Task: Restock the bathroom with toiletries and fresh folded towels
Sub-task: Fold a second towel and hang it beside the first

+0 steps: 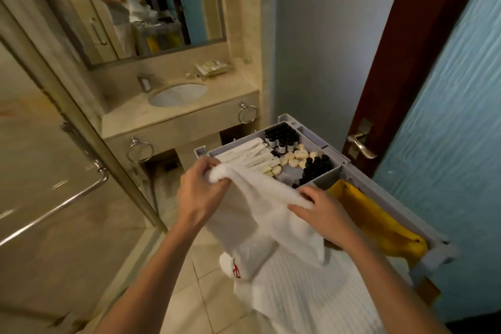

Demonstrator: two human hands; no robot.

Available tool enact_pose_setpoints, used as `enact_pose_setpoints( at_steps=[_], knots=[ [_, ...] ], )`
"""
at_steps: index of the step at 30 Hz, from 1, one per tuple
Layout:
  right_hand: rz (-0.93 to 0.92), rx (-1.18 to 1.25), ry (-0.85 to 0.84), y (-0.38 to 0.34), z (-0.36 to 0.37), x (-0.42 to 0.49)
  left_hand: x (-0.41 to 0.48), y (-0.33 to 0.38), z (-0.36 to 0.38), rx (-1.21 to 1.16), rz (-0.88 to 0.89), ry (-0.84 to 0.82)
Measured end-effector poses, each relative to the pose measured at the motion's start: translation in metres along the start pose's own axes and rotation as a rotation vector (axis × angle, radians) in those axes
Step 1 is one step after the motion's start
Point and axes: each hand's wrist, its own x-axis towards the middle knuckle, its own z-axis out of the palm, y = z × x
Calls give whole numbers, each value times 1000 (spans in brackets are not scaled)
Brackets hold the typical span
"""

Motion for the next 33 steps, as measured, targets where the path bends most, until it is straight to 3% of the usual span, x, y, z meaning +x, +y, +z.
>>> enact_pose_setpoints(
  at_steps=[9,19,33],
  knots=[
    [-233,90,59,-86,54,26,9,-44,-64,-10,-148,-62],
    [-320,172,20,-197,141,47,2,-117,-157,-142,-217,43],
    [-314,426,-306,-336,294,54,-42,-254,-260,-200,-491,42]
  ],
)
